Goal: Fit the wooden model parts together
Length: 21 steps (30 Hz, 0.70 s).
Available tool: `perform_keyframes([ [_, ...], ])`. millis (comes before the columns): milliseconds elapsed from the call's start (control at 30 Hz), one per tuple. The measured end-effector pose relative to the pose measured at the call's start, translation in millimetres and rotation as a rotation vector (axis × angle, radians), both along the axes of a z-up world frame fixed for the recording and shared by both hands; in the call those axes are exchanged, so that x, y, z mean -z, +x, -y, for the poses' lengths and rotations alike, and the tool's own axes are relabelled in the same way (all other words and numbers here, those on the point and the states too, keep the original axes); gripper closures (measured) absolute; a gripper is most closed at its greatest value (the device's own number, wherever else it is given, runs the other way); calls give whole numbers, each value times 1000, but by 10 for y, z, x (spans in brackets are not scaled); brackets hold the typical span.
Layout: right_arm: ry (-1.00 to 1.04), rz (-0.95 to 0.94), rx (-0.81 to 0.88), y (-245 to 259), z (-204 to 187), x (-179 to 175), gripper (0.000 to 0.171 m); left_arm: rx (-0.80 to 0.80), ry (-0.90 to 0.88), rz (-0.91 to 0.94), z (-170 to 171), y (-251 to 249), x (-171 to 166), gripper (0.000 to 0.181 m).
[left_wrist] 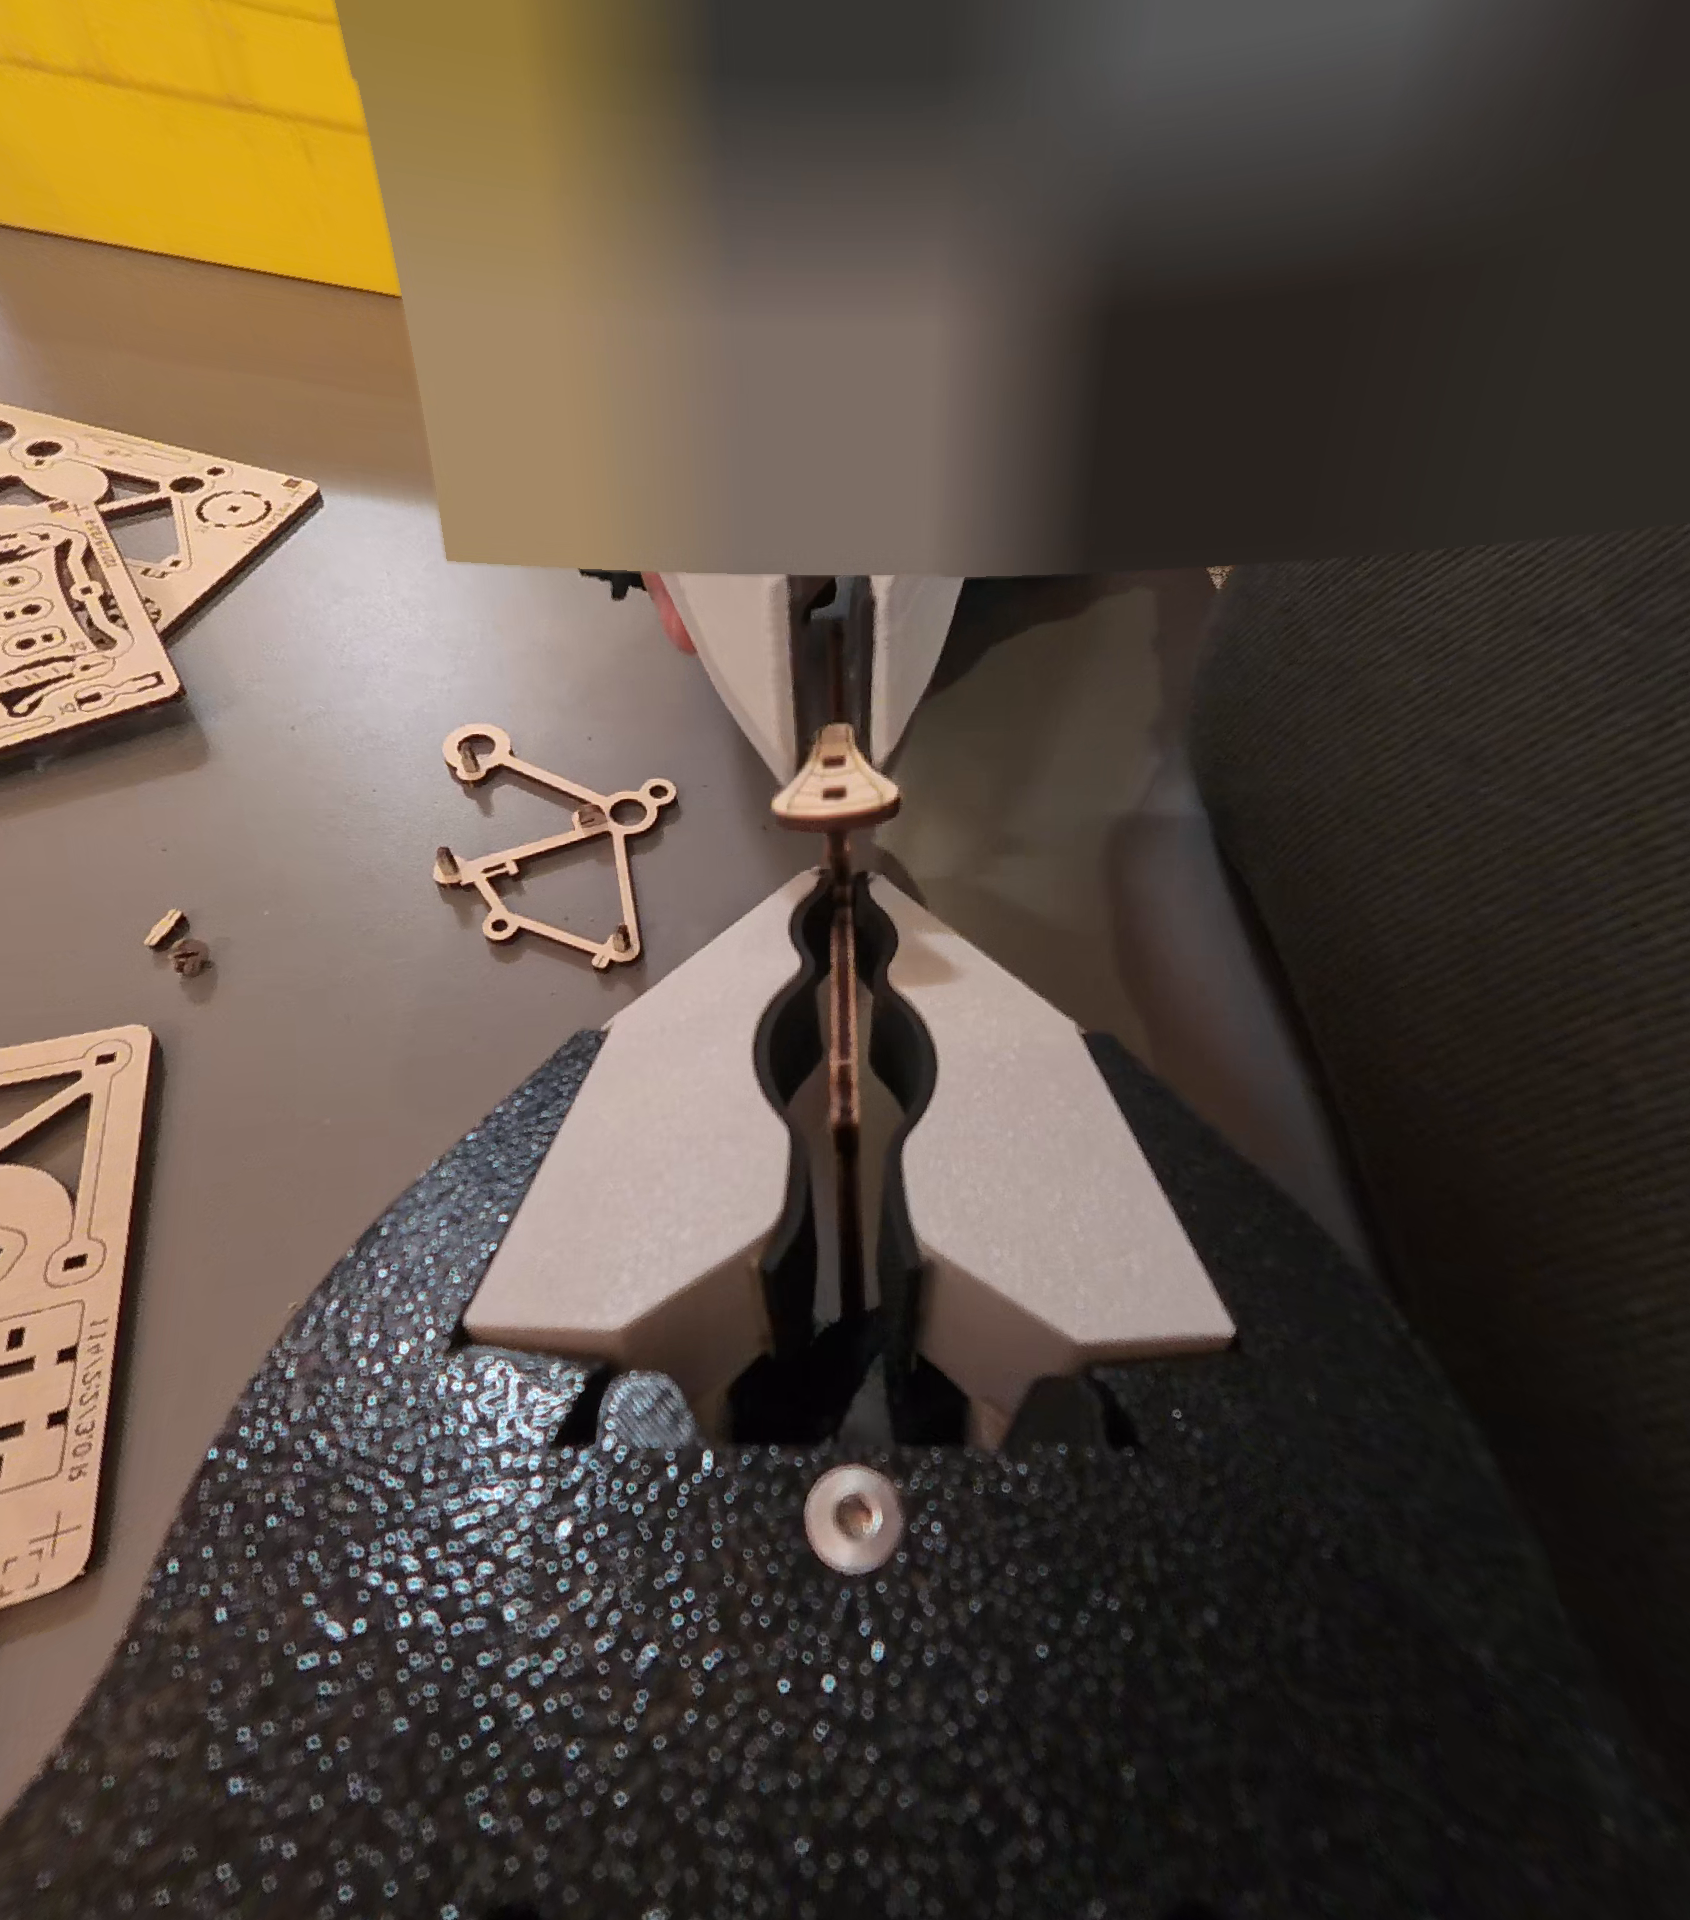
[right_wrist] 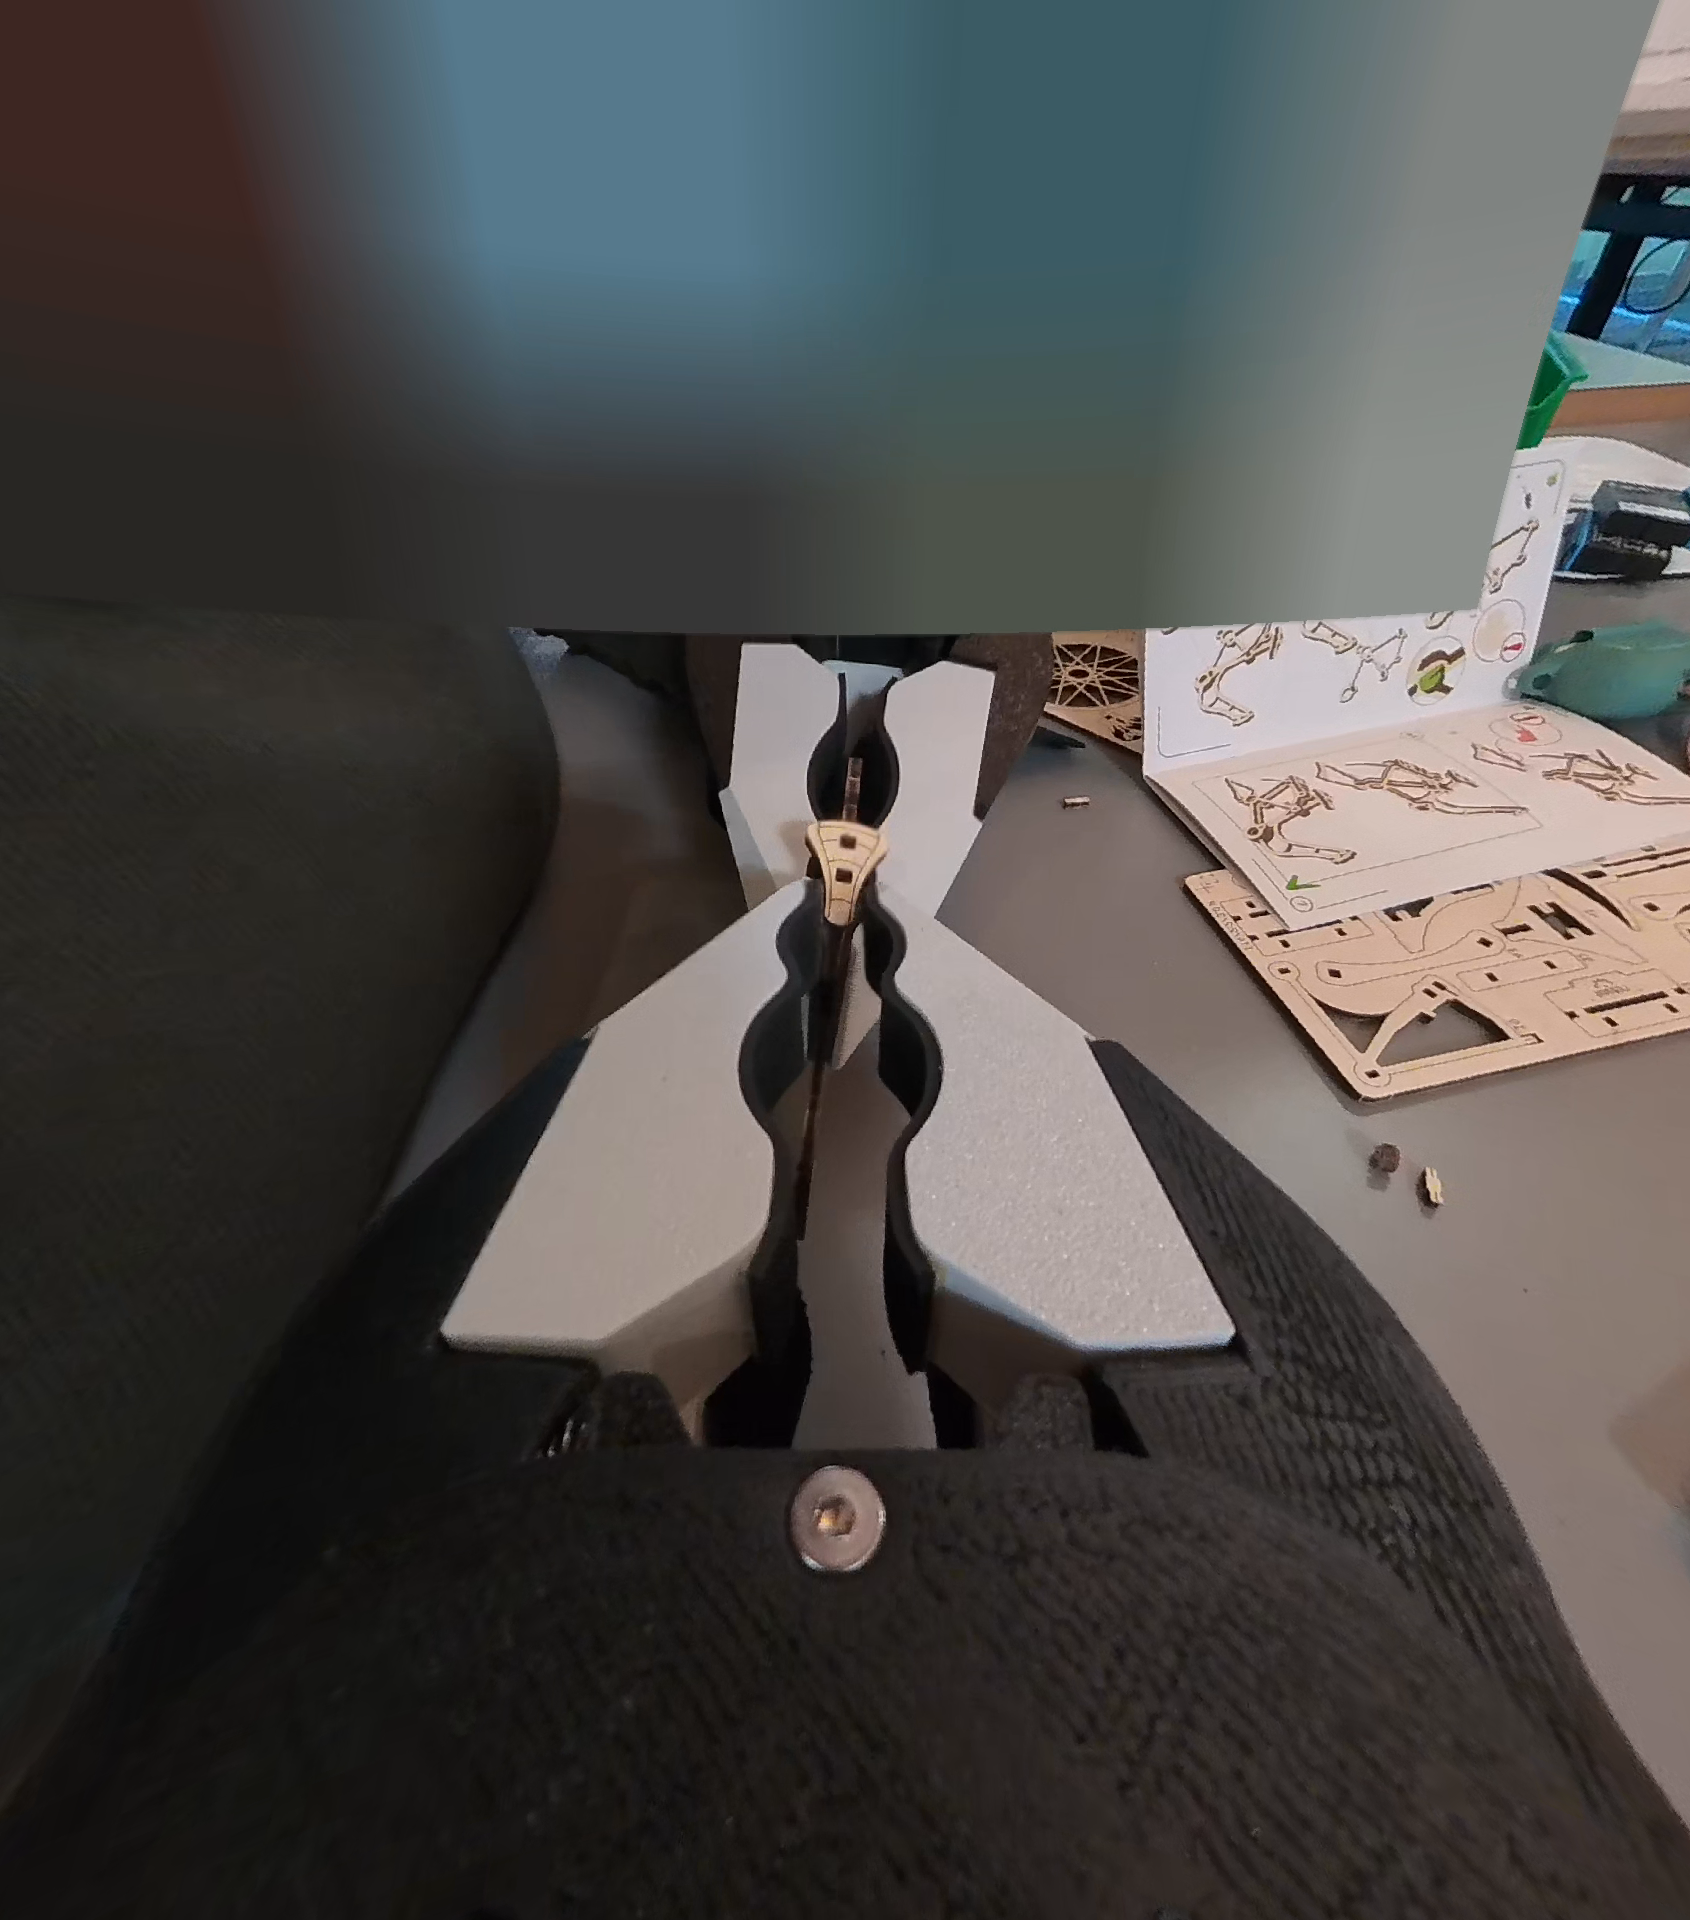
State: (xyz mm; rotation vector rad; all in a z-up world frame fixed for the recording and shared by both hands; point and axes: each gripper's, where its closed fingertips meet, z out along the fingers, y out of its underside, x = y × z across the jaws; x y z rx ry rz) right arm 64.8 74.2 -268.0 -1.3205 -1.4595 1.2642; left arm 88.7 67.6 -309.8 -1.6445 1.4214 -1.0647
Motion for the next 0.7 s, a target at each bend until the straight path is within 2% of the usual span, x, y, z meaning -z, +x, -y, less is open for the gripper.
perform_keyframes([
  [633, 28, 19, -10, -5, 25, 39, 164, 4, -8, 6, 2, -1, -8, 181],
  [700, 27, 15, -8, 3, 16, 24, 160, 3, -12, 8, -1, -2, -10, 181],
])
